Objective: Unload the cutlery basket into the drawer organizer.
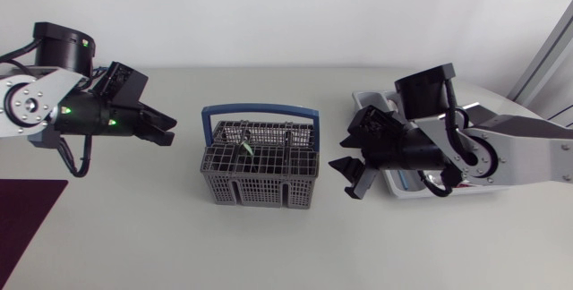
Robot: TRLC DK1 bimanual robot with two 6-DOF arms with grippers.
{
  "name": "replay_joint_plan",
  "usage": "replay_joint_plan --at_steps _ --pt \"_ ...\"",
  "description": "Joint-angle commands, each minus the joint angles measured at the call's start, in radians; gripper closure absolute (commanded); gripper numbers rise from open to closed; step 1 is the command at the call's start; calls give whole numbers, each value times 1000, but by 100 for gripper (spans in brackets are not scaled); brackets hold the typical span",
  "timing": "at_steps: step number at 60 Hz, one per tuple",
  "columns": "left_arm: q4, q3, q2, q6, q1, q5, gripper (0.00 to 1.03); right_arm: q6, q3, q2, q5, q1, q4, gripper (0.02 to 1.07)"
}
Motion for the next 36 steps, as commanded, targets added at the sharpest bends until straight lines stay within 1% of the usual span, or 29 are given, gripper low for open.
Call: replay_joint_plan --at_steps 1,3,4,6,8,10,11,15,18,25,36 --pt "-40 -33 -58 -33 -39 7 40 32 -31 -29 9 4 -12 6" --pt "-66 -30 -75 -44 -55 1 32 42 -34 -40 12 3 -14 6" --pt "-70 -30 -79 -48 -58 1 30 48 -37 -48 12 3 -16 6" --pt "-92 -33 -104 -64 -88 -13 24 52 -43 -59 12 3 -20 6" --pt "-109 -36 -125 -79 -124 -44 20 59 -48 -69 12 3 -29 6" --pt "-120 -39 -142 -93 -156 -70 18 63 -53 -78 12 1 -35 6" --pt "-121 -40 -147 -95 -161 -74 18 65 -56 -85 12 0 -37 6" --pt "-133 -48 -176 -128 -228 -125 17 71 -70 -101 12 -2 -39 6" --pt "-143 -53 -187 -164 -303 -185 17 75 -77 -121 12 -3 -45 6" --pt "-143 -54 -184 -216 -403 -271 17 98 -82 -149 21 0 -68 6" --pt "-139 -42 -148 -268 -487 -372 17 132 -88 -189 101 38 -91 7"
